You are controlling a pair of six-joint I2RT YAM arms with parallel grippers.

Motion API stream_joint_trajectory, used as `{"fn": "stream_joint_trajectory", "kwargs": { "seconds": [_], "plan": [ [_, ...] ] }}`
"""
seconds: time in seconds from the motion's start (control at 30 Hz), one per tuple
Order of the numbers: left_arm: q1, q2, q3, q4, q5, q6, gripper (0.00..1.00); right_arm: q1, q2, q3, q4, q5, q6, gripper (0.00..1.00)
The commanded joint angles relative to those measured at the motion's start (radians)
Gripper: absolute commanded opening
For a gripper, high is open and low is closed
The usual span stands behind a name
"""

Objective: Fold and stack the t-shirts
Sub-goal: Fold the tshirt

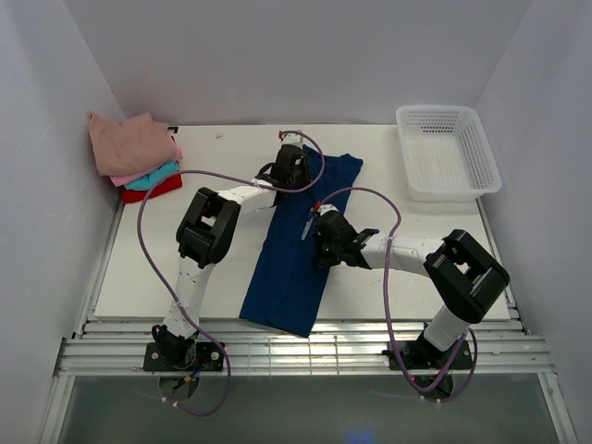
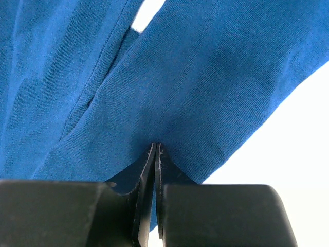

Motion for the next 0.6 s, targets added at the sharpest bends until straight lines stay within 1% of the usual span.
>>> {"fn": "stream_joint_trajectory", "kwargs": {
  "seconds": [0.0,0.03,0.1,0.23,0.3,0.43,0.57],
  "plan": [
    [0.011,-0.004,0.037,0.006,-0.015,-0.002,0.38,0.009,0.036,-0.009,-0.053,-0.018,-0.007,0.08],
    [0.011,-0.002,0.038,0.005,-0.015,-0.002,0.35,0.009,0.036,-0.01,-0.055,-0.018,-0.007,0.08],
    [0.015,0.008,0.052,0.0,-0.012,-0.001,0.34,0.009,0.04,-0.012,-0.055,-0.019,-0.007,0.08],
    [0.02,0.013,0.051,-0.015,-0.015,-0.01,0.24,0.009,0.043,-0.015,-0.05,-0.019,-0.007,0.08],
    [0.02,-0.008,0.013,-0.011,-0.03,-0.014,0.17,0.011,0.052,-0.012,-0.055,-0.023,-0.006,0.08],
    [0.026,-0.065,-0.079,0.028,-0.061,-0.022,0.15,0.011,0.061,-0.003,-0.052,-0.03,-0.003,0.08],
    [0.04,-0.085,-0.12,0.014,-0.075,-0.042,0.14,0.009,0.059,-0.003,-0.052,-0.033,0.002,0.08]
  ]
}}
